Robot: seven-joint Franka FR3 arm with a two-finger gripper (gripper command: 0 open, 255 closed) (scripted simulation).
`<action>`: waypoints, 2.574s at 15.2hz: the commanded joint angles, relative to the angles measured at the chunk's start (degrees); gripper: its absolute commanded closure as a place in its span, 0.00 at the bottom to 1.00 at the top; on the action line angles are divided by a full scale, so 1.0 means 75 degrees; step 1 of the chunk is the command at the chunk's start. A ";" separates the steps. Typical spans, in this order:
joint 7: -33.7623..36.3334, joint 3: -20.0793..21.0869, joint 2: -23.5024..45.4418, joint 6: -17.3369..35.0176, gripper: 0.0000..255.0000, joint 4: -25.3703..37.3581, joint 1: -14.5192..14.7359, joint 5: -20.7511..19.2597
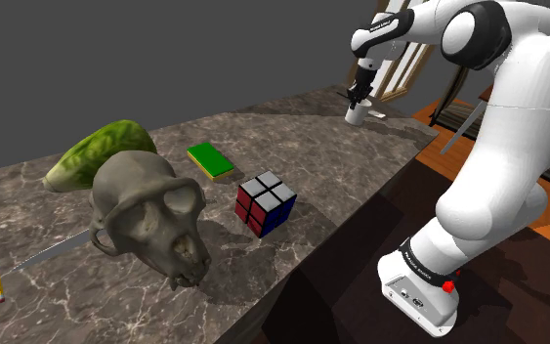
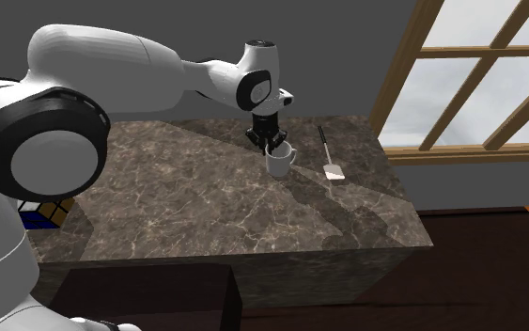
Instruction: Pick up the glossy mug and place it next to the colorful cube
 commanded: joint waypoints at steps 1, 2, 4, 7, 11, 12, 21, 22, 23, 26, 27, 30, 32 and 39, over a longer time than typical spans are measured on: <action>0.0002 -0.0007 -0.0040 -0.0085 1.00 0.0049 0.0003 -0.0012; 0.0004 -0.0013 -0.0079 -0.0171 1.00 0.0097 0.0007 -0.0023; 0.0007 -0.0024 -0.0151 -0.0346 1.00 0.0203 0.0012 -0.0044; 0.0009 -0.0040 -0.0249 -0.0612 1.00 0.0374 0.0018 -0.0074; 0.0009 -0.0058 -0.0359 -0.0975 1.00 0.0631 0.0022 -0.0106; 0.0008 -0.0061 -0.0383 -0.1067 1.00 0.0701 0.0022 -0.0113; -0.0011 -0.0090 -0.0522 -0.1928 1.00 0.1430 0.0007 -0.0154; -0.0015 -0.0093 -0.0529 -0.2028 1.00 0.1524 0.0004 -0.0156; -0.0019 -0.0096 -0.0533 -0.2128 1.00 0.1620 -0.0001 -0.0157; -0.0033 -0.0102 -0.0535 -0.2435 1.00 0.1927 -0.0017 -0.0157; -0.0039 -0.0105 -0.0532 -0.2539 1.00 0.2035 -0.0023 -0.0156; -0.0057 -0.0110 -0.0507 -0.2859 1.00 0.2380 -0.0046 -0.0149; -0.0070 -0.0114 -0.0479 -0.3079 1.00 0.2628 -0.0065 -0.0140; 0.0863 0.0089 -0.2180 -0.2563 1.00 0.0422 0.0726 -0.0667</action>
